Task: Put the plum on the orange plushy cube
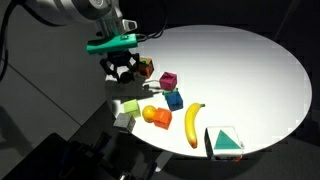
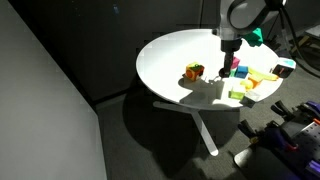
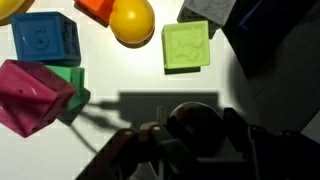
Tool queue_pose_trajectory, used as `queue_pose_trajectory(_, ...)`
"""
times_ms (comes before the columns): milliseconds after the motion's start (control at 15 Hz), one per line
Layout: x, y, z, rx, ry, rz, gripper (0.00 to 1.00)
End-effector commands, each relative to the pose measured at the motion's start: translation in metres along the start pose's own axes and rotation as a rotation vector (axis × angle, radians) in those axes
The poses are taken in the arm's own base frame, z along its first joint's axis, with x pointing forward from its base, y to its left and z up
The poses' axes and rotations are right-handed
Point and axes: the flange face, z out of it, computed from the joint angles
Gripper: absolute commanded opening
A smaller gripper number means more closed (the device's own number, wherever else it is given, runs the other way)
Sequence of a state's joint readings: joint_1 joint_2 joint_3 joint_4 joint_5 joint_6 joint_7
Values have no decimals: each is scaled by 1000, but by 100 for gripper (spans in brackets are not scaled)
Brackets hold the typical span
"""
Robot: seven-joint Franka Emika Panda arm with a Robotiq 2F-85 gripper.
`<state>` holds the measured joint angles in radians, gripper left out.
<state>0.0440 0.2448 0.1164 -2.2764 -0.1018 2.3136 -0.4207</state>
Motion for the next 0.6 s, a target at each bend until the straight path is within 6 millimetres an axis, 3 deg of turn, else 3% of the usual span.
queue_pose_trajectory(0, 18, 15, -16, 8, 6, 47, 34)
queue_pose_trajectory(533, 58, 32, -35, 8, -16, 110, 34)
